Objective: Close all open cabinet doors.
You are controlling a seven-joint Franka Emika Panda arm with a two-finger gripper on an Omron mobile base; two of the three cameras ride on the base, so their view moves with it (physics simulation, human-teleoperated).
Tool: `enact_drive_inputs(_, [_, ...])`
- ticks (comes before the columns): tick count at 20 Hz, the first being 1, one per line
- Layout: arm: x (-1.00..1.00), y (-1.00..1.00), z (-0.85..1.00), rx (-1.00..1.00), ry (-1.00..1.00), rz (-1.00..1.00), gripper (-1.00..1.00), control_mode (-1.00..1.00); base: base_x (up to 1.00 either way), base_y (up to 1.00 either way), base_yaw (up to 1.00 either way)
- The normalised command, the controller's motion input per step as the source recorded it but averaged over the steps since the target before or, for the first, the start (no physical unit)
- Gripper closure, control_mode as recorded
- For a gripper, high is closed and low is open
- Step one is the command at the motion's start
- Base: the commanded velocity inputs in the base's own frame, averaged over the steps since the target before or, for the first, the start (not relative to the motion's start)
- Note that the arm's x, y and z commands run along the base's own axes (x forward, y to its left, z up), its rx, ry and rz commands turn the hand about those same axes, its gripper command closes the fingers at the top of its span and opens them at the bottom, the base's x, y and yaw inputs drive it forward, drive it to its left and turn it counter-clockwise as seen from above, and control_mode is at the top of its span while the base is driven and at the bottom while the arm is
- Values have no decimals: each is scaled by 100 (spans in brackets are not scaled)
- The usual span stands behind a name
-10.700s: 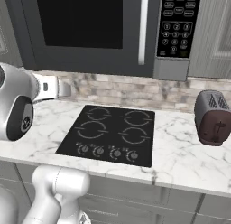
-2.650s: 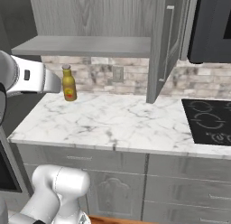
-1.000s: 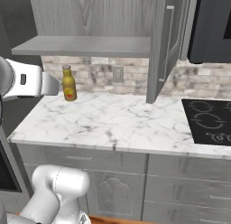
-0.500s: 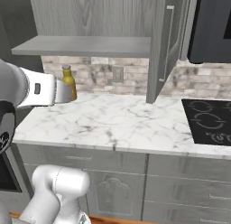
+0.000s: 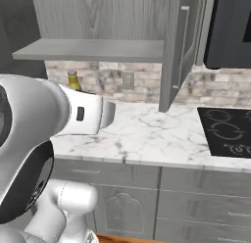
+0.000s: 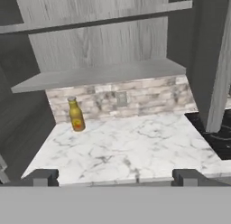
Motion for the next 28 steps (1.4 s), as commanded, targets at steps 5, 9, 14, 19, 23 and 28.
enact_drive_inputs(5, [-4, -85, 14, 11, -13, -1, -100, -100, 0, 0, 0])
enact_drive_inputs(9, [46, -90, -11, 16, -19, 0, -100, -100, 0, 0, 0])
enact_drive_inputs(14, [67, -49, -18, 6, -15, 0, -100, -100, 0, 0, 0])
enact_drive_inputs(19, [47, -20, -33, 1, -17, 0, -100, -100, 0, 0, 0])
enact_drive_inputs(23, [24, -18, -31, 1, -19, 0, -100, -100, 0, 0, 0])
enact_drive_inputs(28, [29, -19, -8, 0, -3, 4, -100, -100, 0, 0, 0])
